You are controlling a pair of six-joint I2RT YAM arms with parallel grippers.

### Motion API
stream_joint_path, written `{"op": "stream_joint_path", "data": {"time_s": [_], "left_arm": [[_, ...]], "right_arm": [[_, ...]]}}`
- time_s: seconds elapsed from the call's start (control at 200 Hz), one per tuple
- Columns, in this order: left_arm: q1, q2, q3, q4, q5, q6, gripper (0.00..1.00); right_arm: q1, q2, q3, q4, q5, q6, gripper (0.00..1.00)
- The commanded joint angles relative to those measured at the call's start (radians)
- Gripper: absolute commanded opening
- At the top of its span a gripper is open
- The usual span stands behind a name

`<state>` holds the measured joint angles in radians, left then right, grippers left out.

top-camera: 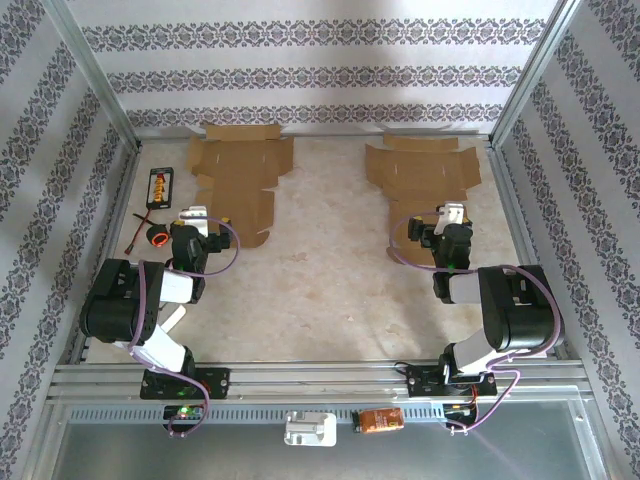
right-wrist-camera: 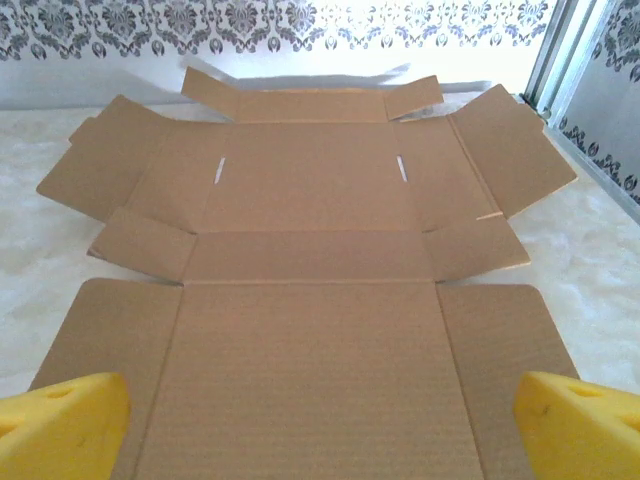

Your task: Fold the paper box

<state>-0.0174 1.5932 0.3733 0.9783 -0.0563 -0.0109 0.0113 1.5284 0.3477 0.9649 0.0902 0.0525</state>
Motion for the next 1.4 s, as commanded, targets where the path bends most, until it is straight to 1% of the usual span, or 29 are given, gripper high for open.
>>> {"op": "stream_joint_path", "data": {"time_s": [0.0,0.495,0.62,0.685,0.705,0.725,0.73,0.735,0.759,0.799,0.824,0.854,0.879,0.899,0.924,0.994,1.044,1.109,1.179,1.224,1.314,1.394], "left_arm": [[0.011,0.000,0.007,-0.012,-0.005,-0.002,0.99],[0.011,0.000,0.003,-0.006,-0.010,-0.006,0.99],[0.011,-0.002,-0.014,0.025,-0.023,-0.011,0.99],[0.011,-0.017,-0.068,0.125,-0.038,-0.015,0.99],[0.010,-0.032,-0.091,0.158,-0.044,-0.012,1.00],[0.009,-0.057,-0.112,0.182,-0.053,-0.011,0.99],[0.008,-0.064,-0.118,0.184,-0.057,-0.011,0.99],[0.006,-0.073,-0.123,0.184,-0.060,-0.010,0.99],[-0.004,-0.123,-0.143,0.174,-0.085,-0.007,0.97],[-0.027,-0.246,-0.153,0.085,-0.129,0.004,0.95],[-0.041,-0.335,-0.137,-0.032,-0.156,-0.012,0.96],[-0.045,-0.442,-0.100,-0.206,-0.161,-0.071,0.97],[-0.046,-0.518,-0.051,-0.354,-0.144,-0.128,0.98],[-0.046,-0.564,-0.017,-0.438,-0.129,-0.168,0.98],[-0.051,-0.606,0.021,-0.518,-0.104,-0.221,0.99],[-0.058,-0.665,0.140,-0.715,-0.016,-0.364,1.00],[-0.063,-0.661,0.242,-0.892,0.035,-0.471,1.00],[-0.070,-0.612,0.365,-1.097,0.111,-0.572,1.00],[-0.070,-0.537,0.480,-1.289,0.180,-0.617,1.00],[-0.070,-0.473,0.542,-1.393,0.215,-0.617,1.00],[-0.063,-0.370,0.616,-1.501,0.285,-0.588,0.99],[-0.051,-0.312,0.628,-1.510,0.350,-0.581,0.99]], "right_arm": [[0.012,0.003,0.014,0.015,0.017,-0.006,0.98],[0.012,0.003,0.014,0.015,0.016,-0.006,0.98],[0.012,-0.015,0.017,0.002,0.008,-0.006,0.98],[0.015,-0.097,0.028,-0.079,0.008,-0.015,0.98],[0.021,-0.150,0.043,-0.160,0.016,-0.022,0.98],[0.027,-0.185,0.057,-0.206,0.022,-0.026,0.98],[0.032,-0.210,0.067,-0.254,0.028,-0.028,0.98],[0.032,-0.210,0.067,-0.254,0.028,-0.028,0.98],[0.051,-0.278,0.107,-0.375,0.049,-0.008,0.98],[0.069,-0.344,0.156,-0.502,0.044,0.061,0.98],[0.081,-0.384,0.205,-0.589,0.006,0.138,0.98],[0.095,-0.403,0.246,-0.654,-0.042,0.197,0.98],[0.116,-0.408,0.299,-0.717,-0.095,0.262,0.98],[0.132,-0.405,0.326,-0.744,-0.122,0.292,0.98],[0.164,-0.389,0.385,-0.801,-0.171,0.337,0.98],[0.254,-0.310,0.522,-0.903,-0.240,0.407,0.98],[0.323,-0.224,0.632,-0.969,-0.283,0.432,0.98],[0.399,-0.102,0.773,-1.040,-0.339,0.460,0.98],[0.454,0.036,0.910,-1.092,-0.388,0.482,0.98],[0.476,0.123,0.992,-1.121,-0.399,0.497,0.98],[0.505,0.280,1.143,-1.186,-0.420,0.529,0.96],[0.525,0.401,1.244,-1.221,-0.429,0.553,0.94]]}}
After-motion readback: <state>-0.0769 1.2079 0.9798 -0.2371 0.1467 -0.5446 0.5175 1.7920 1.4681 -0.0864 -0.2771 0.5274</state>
